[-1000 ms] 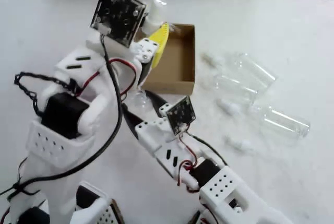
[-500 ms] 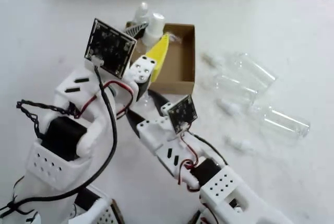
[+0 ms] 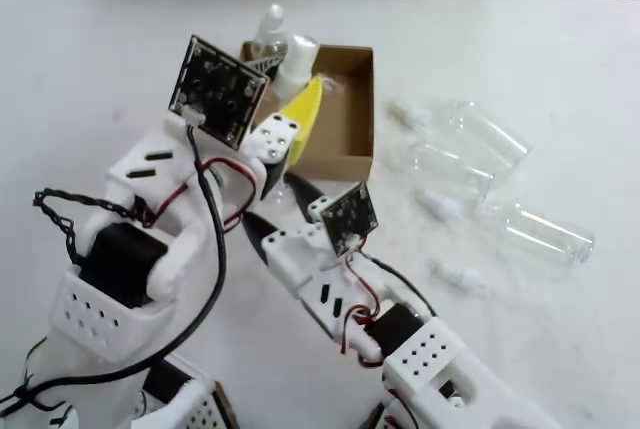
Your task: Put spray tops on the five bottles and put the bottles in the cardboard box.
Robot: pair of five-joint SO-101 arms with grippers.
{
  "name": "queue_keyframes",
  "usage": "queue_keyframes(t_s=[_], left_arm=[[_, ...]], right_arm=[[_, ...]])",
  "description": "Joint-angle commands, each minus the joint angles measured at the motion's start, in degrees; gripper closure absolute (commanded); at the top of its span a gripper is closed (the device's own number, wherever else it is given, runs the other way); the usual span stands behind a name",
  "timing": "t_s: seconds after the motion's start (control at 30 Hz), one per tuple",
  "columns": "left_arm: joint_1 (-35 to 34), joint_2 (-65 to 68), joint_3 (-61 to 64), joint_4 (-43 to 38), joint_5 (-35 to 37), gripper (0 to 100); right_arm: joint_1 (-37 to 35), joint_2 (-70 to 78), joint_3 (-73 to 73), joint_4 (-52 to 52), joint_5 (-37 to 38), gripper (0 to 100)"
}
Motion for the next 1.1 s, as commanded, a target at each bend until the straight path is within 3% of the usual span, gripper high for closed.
queue_keyframes(t_s=[0.0, 0.63, 0.9, 1.07], left_arm=[[0.31, -1.89, 1.58, 0.35, -0.09, 98], [-0.13, -5.76, 13.10, 0.00, 0.26, 98], [-0.40, -20.09, 30.33, -11.96, -0.09, 98], [-0.04, -23.87, 35.87, -13.71, -0.09, 98]], right_arm=[[0.66, -0.31, -0.62, -0.92, -0.18, 92.9], [3.47, -0.31, -0.62, -0.92, -0.35, 92.9], [3.56, -0.31, -0.62, -0.92, -0.26, 93.1], [4.79, -0.40, -0.62, -1.10, -0.44, 92.9]])
